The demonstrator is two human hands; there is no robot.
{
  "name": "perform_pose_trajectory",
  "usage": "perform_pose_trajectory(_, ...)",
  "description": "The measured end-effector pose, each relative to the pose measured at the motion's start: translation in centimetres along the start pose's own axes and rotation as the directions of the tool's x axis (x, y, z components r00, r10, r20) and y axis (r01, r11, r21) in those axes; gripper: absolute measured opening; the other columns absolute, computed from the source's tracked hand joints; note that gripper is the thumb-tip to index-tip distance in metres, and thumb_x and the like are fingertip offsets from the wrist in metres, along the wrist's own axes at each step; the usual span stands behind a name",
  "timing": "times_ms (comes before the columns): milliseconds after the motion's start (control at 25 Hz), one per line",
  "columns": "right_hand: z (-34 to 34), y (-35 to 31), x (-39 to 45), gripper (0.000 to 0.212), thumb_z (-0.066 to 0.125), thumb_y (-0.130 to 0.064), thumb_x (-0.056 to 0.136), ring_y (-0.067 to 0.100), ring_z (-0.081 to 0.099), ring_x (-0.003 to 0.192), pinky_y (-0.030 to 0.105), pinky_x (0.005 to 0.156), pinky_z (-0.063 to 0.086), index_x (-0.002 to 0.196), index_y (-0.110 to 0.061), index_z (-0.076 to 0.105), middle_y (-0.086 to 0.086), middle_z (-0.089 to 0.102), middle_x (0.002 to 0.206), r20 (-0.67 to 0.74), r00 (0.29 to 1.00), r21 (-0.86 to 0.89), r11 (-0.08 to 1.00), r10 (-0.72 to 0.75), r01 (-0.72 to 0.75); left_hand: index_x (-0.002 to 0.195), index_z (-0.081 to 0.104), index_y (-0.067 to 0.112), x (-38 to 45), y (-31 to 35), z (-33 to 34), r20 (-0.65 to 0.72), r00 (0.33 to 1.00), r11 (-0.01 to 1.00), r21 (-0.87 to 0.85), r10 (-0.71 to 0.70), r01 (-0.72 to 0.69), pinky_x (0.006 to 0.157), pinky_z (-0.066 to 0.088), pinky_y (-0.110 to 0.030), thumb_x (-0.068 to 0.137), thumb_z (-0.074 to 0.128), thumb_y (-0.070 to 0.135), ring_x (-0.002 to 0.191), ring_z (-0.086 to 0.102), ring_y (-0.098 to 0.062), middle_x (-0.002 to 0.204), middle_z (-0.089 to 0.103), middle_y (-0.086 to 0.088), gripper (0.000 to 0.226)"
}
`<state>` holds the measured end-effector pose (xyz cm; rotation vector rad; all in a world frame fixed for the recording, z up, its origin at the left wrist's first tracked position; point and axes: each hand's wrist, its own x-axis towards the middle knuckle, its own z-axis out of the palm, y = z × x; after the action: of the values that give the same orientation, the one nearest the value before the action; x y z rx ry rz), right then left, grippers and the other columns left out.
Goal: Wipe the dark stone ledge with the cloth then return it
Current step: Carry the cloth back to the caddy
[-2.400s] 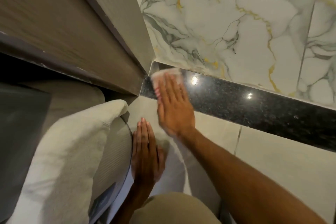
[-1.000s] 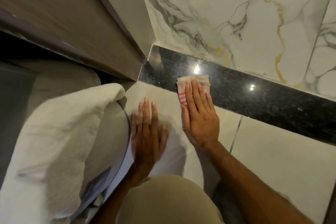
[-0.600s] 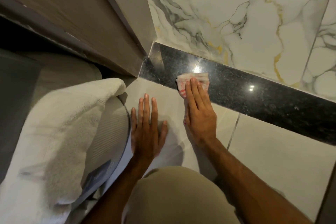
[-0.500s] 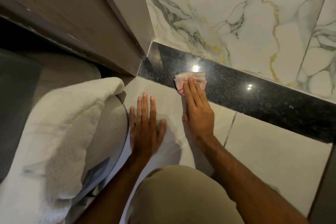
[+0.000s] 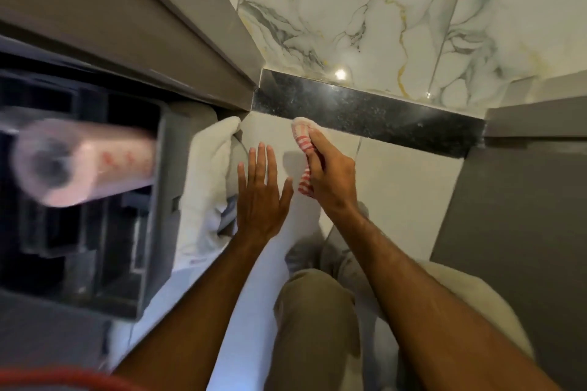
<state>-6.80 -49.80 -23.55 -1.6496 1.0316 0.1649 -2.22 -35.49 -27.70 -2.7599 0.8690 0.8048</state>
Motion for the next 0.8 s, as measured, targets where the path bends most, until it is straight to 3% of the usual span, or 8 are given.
perform_pose_trajectory(120, -2.7, -7.6, -8.3, 0.047, 0.056, -0.024, 0.117, 0.024, 0.057, 0.153, 0.031, 0.129, 0.043, 0.162, -0.013, 0.053, 0.006, 0.06, 0.165, -0.016, 1.0, 0.04, 0.999, -0.017, 0.018, 0.174, 0.006, 0.013, -9.3, -0.7, -7.6, 0.133, 0.989, 0.997, -0.047, 0.064, -0.058, 0.139, 0.006, -0.056, 0.109, 0.011, 0.063, 0.17, 0.006, -0.035, 0.183, 0.005, -0.016, 0.082)
perform_pose_trajectory(280, -3.8, -14.1, -16.6, 0.045, 0.06, -0.025, 0.114, 0.022, 0.066, 0.143, 0.008, 0.112, 0.043, 0.159, -0.019, 0.059, 0.005, 0.068, 0.157, -0.082, 0.996, -0.017, 0.999, -0.03, 0.029, 0.173, 0.008, 0.011, -19.5, -3.6, -12.8, 0.11, 0.991, 0.992, -0.11, 0.08, -0.067, 0.14, 0.008, -0.054, 0.11, 0.012, 0.056, 0.17, 0.006, -0.032, 0.182, 0.006, -0.016, 0.077)
perform_pose_trajectory(360, -1.9, -16.7, -20.8, 0.044, 0.06, -0.028, 0.114, 0.022, 0.07, 0.136, -0.008, 0.096, 0.041, 0.157, -0.02, 0.061, 0.006, 0.072, 0.151, -0.03, 0.999, -0.014, 0.999, -0.031, 0.031, 0.173, 0.004, 0.012, -24.1, -7.3, -13.6, 0.138, 0.99, 0.994, -0.109, 0.025, -0.01, 0.14, 0.005, -0.051, 0.114, 0.018, 0.052, 0.17, 0.001, -0.03, 0.182, 0.001, -0.014, 0.073)
perform_pose_trajectory(440, 1.3, -18.0, -24.3, 0.043, 0.06, -0.026, 0.114, 0.018, 0.07, 0.13, -0.015, 0.088, 0.039, 0.157, -0.018, 0.061, 0.008, 0.074, 0.147, 0.033, 0.998, -0.012, 0.999, -0.05, 0.05, 0.173, 0.005, 0.01, -27.8, -12.2, -12.9, 0.12, 0.993, 0.993, -0.118, -0.018, 0.033, 0.14, 0.009, -0.052, 0.116, 0.033, 0.043, 0.17, 0.003, -0.031, 0.182, 0.001, -0.015, 0.071)
perform_pose_trajectory(560, 7.7, -18.7, -27.6, 0.042, 0.058, -0.024, 0.115, 0.023, 0.072, 0.129, 0.006, 0.109, 0.048, 0.156, -0.016, 0.062, 0.011, 0.075, 0.145, 0.106, 0.994, 0.022, 0.999, -0.035, 0.033, 0.169, 0.025, 0.001, -29.5, -19.9, -12.7, -0.102, 0.994, 0.99, -0.138, -0.034, 0.019, 0.135, 0.027, -0.059, 0.113, 0.05, 0.028, 0.166, 0.021, -0.038, 0.178, 0.022, -0.022, 0.067)
perform_pose_trajectory(640, 13.2, -19.1, -28.6, 0.042, 0.057, -0.024, 0.115, 0.026, 0.072, 0.128, 0.018, 0.115, 0.046, 0.156, -0.015, 0.062, 0.011, 0.074, 0.145, 0.175, 0.984, 0.076, 0.996, 0.024, -0.038, 0.17, 0.022, 0.0, -27.4, -24.7, -13.3, -0.191, 0.98, 0.998, -0.038, -0.053, 0.047, 0.135, 0.027, -0.058, 0.117, 0.035, 0.028, 0.167, 0.019, -0.039, 0.179, 0.02, -0.023, 0.061)
perform_pose_trajectory(720, 17.9, -19.3, -28.2, 0.039, 0.056, -0.022, 0.116, 0.026, 0.072, 0.123, 0.015, 0.112, 0.047, 0.153, -0.011, 0.064, 0.012, 0.075, 0.143, 0.2, 0.977, 0.09, 0.992, 0.07, -0.089, 0.171, 0.01, 0.001, -23.4, -28.5, -13.3, -0.201, 0.978, 0.995, 0.071, -0.051, 0.066, 0.136, 0.022, -0.059, 0.118, 0.014, 0.031, 0.169, 0.009, -0.039, 0.181, 0.01, -0.024, 0.061)
perform_pose_trajectory(800, 22.1, -18.6, -26.6, 0.035, 0.055, -0.019, 0.116, 0.027, 0.072, 0.119, 0.007, 0.106, 0.048, 0.146, -0.006, 0.069, 0.014, 0.077, 0.138, 0.138, 0.985, 0.088, 0.989, 0.107, -0.119, 0.172, 0.007, 0.004, -18.9, -30.6, -13.4, -0.283, 0.958, 0.997, 0.056, -0.036, 0.054, 0.138, 0.018, -0.058, 0.116, 0.012, 0.037, 0.169, 0.01, -0.037, 0.181, 0.01, -0.021, 0.065)
